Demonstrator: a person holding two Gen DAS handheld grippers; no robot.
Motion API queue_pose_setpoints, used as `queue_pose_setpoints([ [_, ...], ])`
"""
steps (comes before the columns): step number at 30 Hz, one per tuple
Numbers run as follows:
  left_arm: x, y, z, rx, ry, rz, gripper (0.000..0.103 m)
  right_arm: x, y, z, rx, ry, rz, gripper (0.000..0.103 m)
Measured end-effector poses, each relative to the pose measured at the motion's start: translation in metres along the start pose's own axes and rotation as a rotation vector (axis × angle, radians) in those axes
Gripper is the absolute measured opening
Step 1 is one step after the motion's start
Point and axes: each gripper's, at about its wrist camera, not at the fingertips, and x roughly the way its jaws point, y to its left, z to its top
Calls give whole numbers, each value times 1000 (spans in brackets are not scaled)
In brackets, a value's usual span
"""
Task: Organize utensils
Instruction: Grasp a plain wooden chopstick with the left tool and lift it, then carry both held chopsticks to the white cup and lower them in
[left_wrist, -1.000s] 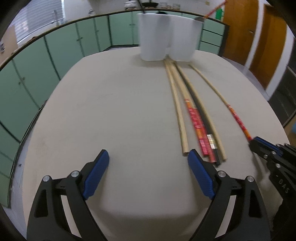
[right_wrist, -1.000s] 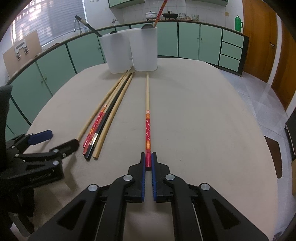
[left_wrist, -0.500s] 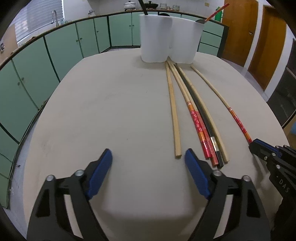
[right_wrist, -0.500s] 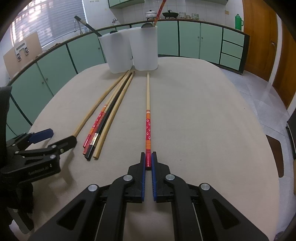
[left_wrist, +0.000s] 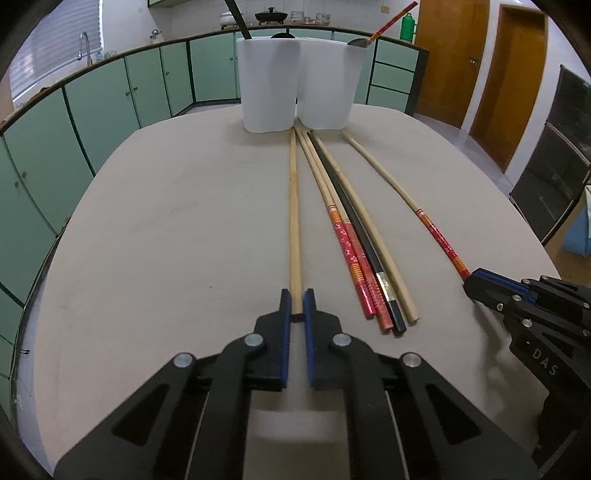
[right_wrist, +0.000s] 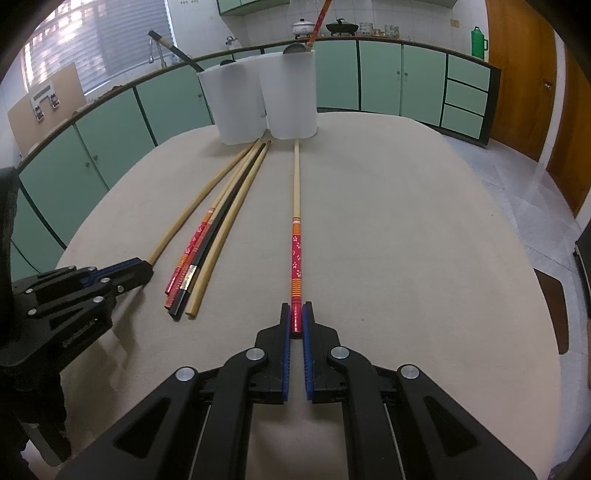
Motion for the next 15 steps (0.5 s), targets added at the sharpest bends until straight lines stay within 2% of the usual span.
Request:
queue_pose_setpoints([
  [4, -5, 2, 0, -11, -10, -3, 6, -2, 0, 1, -4, -4, -2, 6],
  [7, -21, 3, 3, -3, -47, 7, 6, -10, -1, 3, 1, -18, 4, 6],
  [15, -77, 8, 26, 9, -171, 15, 6, -57, 0, 33, -18, -130, 12, 6],
])
